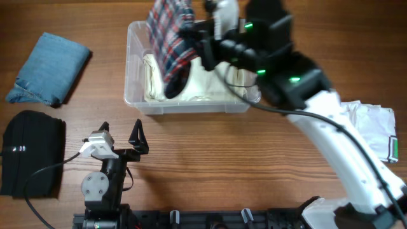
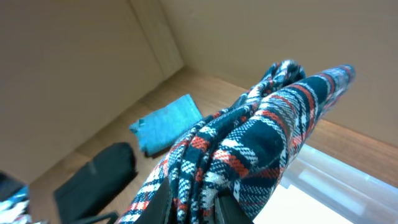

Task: Pack container
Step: 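Grasp the plaid shirt with the right gripper and lift it, then lower the plaid shirt into the box's left side and release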

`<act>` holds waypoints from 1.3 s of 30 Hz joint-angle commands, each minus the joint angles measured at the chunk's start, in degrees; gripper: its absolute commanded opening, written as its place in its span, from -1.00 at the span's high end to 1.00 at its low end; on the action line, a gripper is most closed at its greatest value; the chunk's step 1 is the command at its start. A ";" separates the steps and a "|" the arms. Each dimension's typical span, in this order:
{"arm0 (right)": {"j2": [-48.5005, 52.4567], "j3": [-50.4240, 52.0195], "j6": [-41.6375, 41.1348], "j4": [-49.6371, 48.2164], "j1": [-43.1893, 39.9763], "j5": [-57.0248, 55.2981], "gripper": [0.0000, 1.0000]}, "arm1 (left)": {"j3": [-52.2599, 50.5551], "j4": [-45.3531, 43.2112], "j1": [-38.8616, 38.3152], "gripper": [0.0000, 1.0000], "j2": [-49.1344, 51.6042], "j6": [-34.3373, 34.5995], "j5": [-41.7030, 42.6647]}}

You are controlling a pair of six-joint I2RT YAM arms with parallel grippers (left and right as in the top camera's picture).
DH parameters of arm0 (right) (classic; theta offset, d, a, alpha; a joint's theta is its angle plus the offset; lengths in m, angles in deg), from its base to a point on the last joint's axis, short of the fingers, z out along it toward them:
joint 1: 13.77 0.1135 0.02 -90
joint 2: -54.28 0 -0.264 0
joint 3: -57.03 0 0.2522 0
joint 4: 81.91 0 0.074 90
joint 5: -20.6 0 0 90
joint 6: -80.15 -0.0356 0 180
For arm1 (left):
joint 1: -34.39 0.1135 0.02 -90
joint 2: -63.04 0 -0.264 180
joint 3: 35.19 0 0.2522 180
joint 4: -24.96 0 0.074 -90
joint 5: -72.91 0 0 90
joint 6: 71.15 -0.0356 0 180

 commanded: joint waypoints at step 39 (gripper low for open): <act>28.00 -0.50 10.69 -24.90 9.01 -10.29 0.92 | -0.35 0.11 -0.31 -0.99 -0.28 0.09 -0.31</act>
